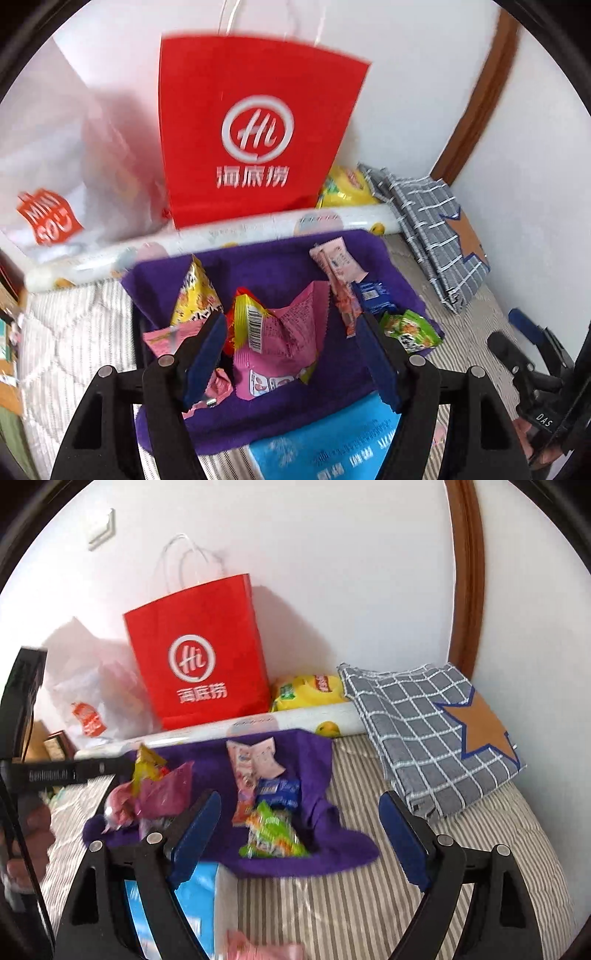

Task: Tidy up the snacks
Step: 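Open both grippers to drop the blue packet and pink chip bag onto the towel, then grasp the pink candy wrapper on the bed with the right gripper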

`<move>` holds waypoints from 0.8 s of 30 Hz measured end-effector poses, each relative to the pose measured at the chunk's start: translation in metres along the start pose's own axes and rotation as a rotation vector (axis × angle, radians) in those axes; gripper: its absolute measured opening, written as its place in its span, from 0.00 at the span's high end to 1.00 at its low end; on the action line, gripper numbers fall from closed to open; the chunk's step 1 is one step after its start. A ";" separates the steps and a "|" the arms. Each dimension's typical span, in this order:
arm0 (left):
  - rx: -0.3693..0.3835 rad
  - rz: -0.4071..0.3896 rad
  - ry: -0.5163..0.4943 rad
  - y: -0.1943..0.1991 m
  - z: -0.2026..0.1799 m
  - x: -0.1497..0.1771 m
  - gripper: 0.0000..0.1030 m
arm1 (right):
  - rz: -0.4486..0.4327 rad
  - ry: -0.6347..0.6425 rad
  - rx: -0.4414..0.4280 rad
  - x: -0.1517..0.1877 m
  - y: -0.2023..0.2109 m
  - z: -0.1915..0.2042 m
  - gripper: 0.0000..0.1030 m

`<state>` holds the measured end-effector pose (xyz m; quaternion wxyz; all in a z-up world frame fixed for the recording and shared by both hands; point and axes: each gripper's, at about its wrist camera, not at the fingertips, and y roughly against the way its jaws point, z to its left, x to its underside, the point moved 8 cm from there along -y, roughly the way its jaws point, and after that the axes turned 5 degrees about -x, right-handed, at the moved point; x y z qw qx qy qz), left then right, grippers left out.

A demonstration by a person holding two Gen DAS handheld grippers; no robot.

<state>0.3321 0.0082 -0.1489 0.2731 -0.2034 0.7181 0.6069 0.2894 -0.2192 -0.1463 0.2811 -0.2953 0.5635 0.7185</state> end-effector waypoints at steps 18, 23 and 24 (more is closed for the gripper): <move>-0.063 0.011 0.072 0.056 0.029 0.110 0.32 | 0.164 0.161 -0.180 0.121 0.004 0.040 0.36; -0.055 0.028 0.129 0.060 0.037 0.132 0.32 | 0.190 0.249 -0.144 0.133 -0.007 0.049 0.36; -0.053 0.029 0.134 0.061 0.038 0.137 0.32 | 0.196 0.256 -0.142 0.135 -0.009 0.050 0.36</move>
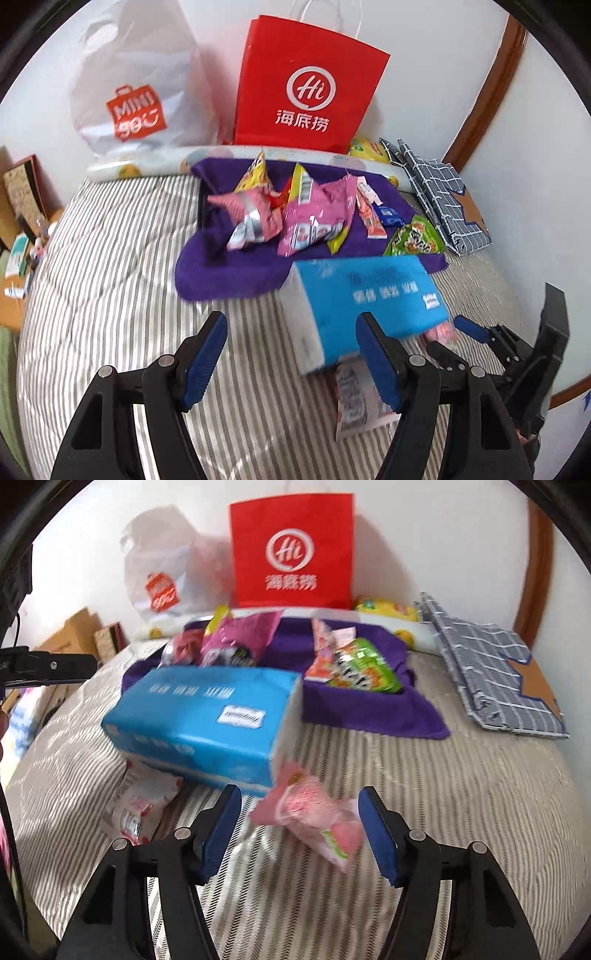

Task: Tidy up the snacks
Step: 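Grasp the pink candy wrapper on the bed with the right gripper, then grasp the white snack packet with the left gripper while the right holds the pink candy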

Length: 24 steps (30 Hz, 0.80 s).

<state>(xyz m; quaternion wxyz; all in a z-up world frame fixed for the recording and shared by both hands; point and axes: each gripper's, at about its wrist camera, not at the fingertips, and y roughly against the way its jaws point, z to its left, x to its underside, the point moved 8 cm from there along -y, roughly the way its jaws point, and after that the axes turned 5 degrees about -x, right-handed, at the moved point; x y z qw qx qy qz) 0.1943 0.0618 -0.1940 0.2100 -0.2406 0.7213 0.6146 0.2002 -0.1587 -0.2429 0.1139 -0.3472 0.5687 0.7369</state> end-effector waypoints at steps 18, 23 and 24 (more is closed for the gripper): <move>0.049 0.098 0.000 -0.024 -0.023 0.066 0.32 | 0.000 -0.101 0.025 0.015 0.014 -0.020 0.72; 0.093 0.122 0.009 -0.036 -0.039 0.077 0.31 | -0.030 -0.118 0.008 0.024 0.028 -0.018 0.72; 0.089 0.109 0.000 -0.037 -0.043 0.077 0.28 | -0.036 -0.117 0.010 0.025 0.029 -0.019 0.72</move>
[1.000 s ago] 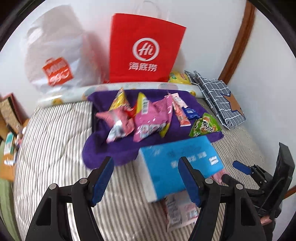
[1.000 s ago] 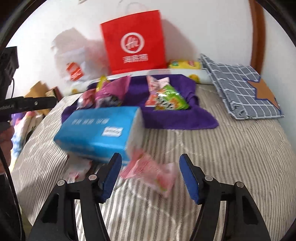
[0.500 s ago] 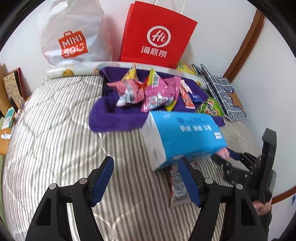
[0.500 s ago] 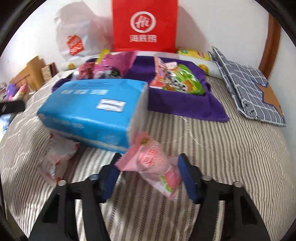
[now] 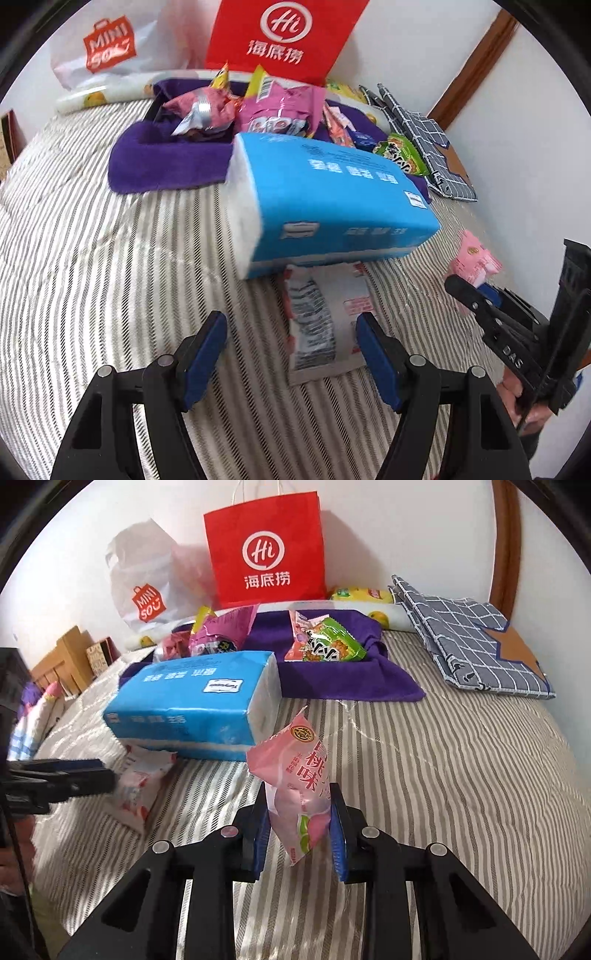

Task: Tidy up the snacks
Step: 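Grasp the white snack packet with the left gripper while the right holds the pink candy, then carry the white packet and pink candy over the purple towel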

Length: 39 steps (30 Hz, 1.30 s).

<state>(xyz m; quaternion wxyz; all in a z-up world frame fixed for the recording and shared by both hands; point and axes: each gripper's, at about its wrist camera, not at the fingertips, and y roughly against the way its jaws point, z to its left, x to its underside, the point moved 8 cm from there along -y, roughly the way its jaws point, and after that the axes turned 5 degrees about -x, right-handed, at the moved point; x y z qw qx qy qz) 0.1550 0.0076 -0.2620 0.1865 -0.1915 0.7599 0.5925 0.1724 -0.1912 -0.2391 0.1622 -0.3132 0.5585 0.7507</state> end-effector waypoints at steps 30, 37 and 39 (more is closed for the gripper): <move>-0.339 -0.117 -0.010 0.013 0.068 -0.014 0.54 | 0.034 -0.039 -0.027 -0.013 -0.025 -0.012 0.72; -0.317 -0.117 0.026 0.004 0.075 -0.016 0.52 | 0.037 -0.108 -0.022 -0.005 -0.027 -0.020 0.72; -0.317 -0.119 0.029 0.003 0.075 -0.015 0.51 | 0.037 -0.118 -0.017 -0.003 -0.027 -0.022 0.73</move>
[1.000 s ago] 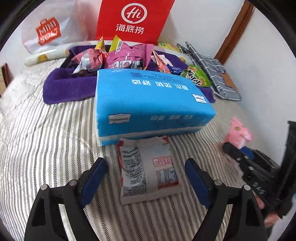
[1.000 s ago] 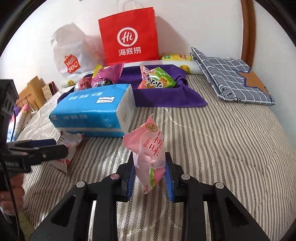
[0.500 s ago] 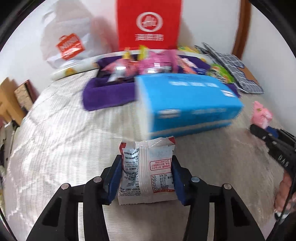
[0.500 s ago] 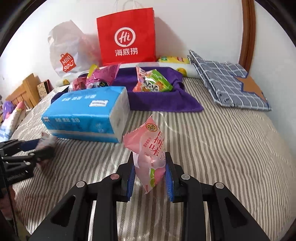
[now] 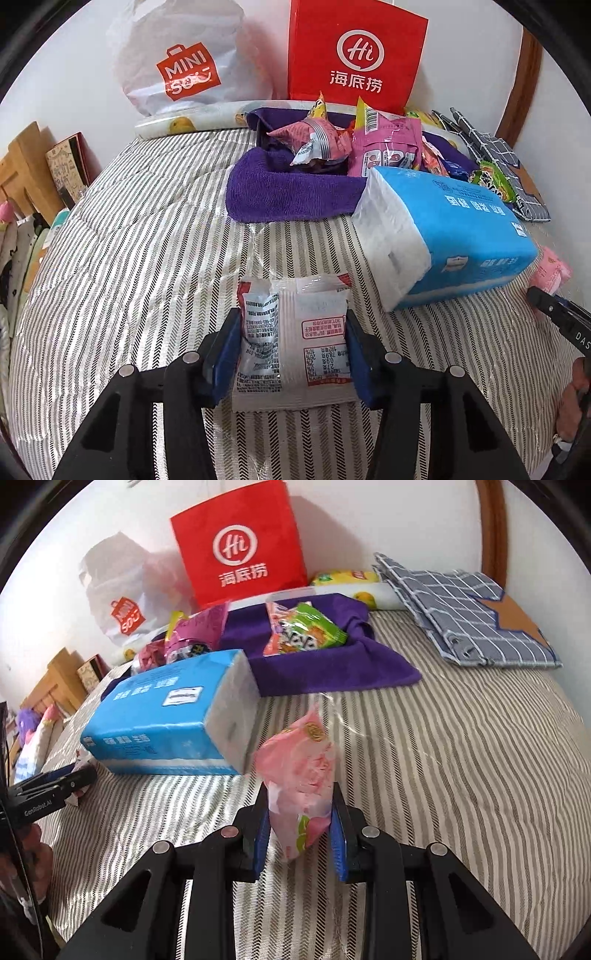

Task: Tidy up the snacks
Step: 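Carry the white packet and pink candy over the purple towel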

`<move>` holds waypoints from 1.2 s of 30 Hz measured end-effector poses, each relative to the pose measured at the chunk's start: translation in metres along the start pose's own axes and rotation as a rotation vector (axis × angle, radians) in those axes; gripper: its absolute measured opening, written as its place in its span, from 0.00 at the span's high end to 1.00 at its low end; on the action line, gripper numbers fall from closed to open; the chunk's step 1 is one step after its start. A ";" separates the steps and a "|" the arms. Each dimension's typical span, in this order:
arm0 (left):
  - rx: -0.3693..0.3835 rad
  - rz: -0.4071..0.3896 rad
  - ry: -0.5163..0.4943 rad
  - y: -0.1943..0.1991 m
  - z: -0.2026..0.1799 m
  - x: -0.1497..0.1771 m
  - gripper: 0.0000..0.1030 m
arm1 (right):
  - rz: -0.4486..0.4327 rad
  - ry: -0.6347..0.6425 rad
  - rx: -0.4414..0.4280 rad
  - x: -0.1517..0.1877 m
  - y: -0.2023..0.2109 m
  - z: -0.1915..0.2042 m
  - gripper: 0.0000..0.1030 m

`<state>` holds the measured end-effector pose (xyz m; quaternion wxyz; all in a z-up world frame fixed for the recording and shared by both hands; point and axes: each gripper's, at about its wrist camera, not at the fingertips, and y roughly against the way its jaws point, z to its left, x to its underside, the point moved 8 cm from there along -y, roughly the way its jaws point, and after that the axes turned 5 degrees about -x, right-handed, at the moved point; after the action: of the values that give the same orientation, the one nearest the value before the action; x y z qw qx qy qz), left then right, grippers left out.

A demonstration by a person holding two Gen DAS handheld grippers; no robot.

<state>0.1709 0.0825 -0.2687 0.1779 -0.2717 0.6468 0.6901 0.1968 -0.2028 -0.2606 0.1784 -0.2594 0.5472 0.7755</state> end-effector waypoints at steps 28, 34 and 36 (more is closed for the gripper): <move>0.067 -0.005 0.050 0.002 0.005 0.000 0.50 | -0.048 0.067 -0.028 -0.003 0.009 0.013 0.77; 0.066 -0.006 0.049 0.002 0.003 0.001 0.50 | -0.058 0.060 -0.041 -0.004 0.011 0.013 0.77; 0.063 -0.006 0.045 0.002 0.004 0.001 0.50 | -0.056 0.054 -0.040 -0.002 0.010 0.012 0.77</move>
<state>0.1688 0.0867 -0.2678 0.1738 -0.2831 0.6713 0.6626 0.1908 -0.1947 -0.2486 0.1801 -0.2989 0.5288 0.7737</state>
